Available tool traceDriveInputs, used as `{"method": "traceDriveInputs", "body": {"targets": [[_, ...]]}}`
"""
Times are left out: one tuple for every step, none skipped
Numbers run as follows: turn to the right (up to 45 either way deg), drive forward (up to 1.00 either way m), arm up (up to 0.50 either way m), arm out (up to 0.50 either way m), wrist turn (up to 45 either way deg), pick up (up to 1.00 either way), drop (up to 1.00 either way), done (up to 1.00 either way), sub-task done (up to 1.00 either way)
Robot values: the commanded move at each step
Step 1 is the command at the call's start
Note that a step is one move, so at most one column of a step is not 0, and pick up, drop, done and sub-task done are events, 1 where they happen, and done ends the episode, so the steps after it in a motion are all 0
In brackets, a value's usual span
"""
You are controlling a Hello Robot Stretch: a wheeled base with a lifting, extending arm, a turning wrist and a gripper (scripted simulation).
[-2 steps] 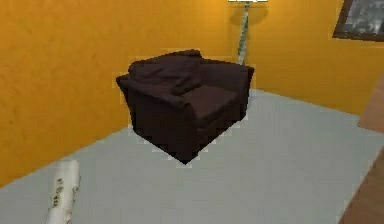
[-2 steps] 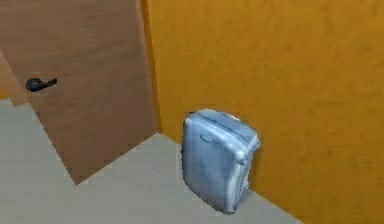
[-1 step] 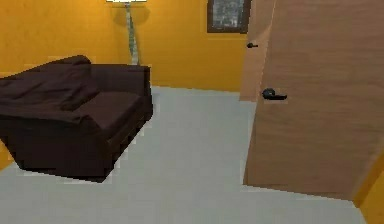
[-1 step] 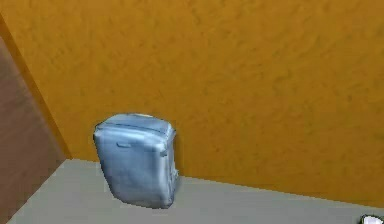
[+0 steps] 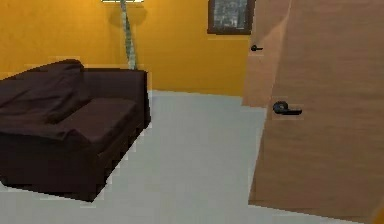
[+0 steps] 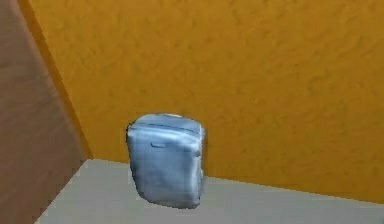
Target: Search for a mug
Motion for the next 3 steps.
{"method": "traceDriveInputs", "body": {"targets": [[-6.0,0.0,0.0,0.0,0.0,0.0,0.0,0.0,0.0],[0.0,0.9,0.0,0.0,0.0,0.0,0.0,0.0,0.0],[12.0,0.0,0.0,0.0,0.0,0.0,0.0,0.0,0.0]]}}
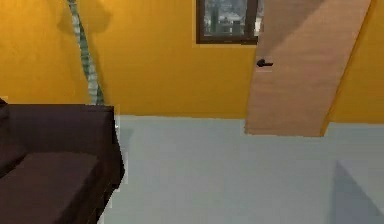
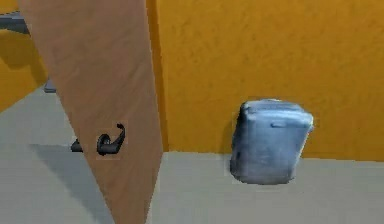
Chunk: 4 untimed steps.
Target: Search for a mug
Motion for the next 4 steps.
{"method": "traceDriveInputs", "body": {"targets": [[0.0,0.45,0.0,0.0,0.0,0.0,0.0,0.0,0.0],[45.0,0.0,0.0,0.0,0.0,0.0,0.0,0.0,0.0],[0.0,0.5,0.0,0.0,0.0,0.0,0.0,0.0,0.0],[45.0,0.0,0.0,0.0,0.0,0.0,0.0,0.0,0.0]]}}
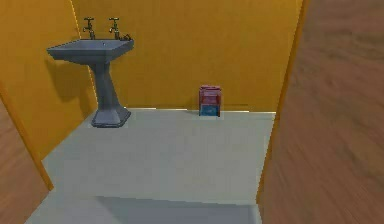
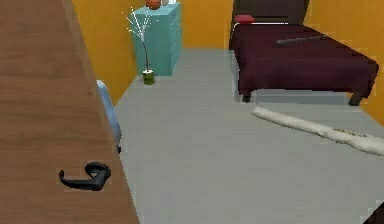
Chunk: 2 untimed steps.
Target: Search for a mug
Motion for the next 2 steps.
{"method": "traceDriveInputs", "body": {"targets": [[3.0,0.0,0.0,0.0,0.0,0.0,0.0,0.0,0.0],[0.0,1.0,0.0,0.0,0.0,0.0,0.0,0.0,0.0]]}}
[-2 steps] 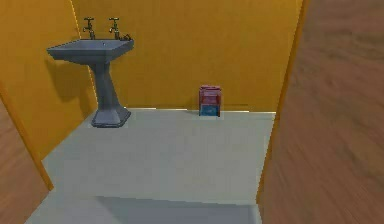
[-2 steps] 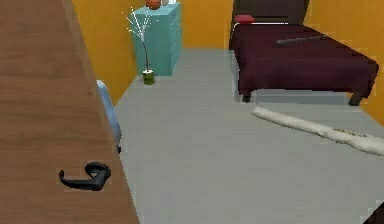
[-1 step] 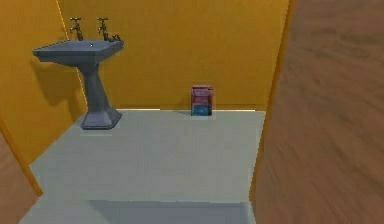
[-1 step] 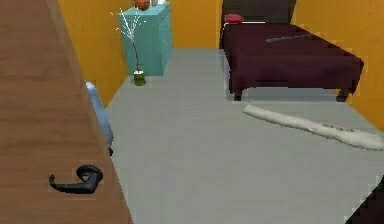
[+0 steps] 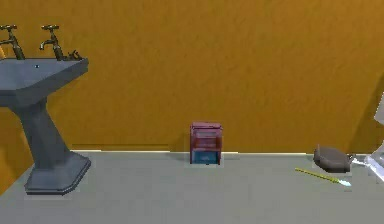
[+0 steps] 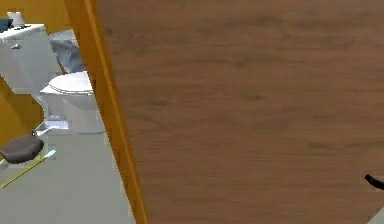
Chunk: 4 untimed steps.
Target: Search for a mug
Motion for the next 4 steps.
{"method": "traceDriveInputs", "body": {"targets": [[0.0,0.3,0.0,0.0,0.0,0.0,0.0,0.0,0.0],[45.0,0.0,0.0,0.0,0.0,0.0,0.0,0.0,0.0],[30.0,0.0,0.0,0.0,0.0,0.0,0.0,0.0,0.0],[0.0,0.4,0.0,0.0,0.0,0.0,0.0,0.0,0.0]]}}
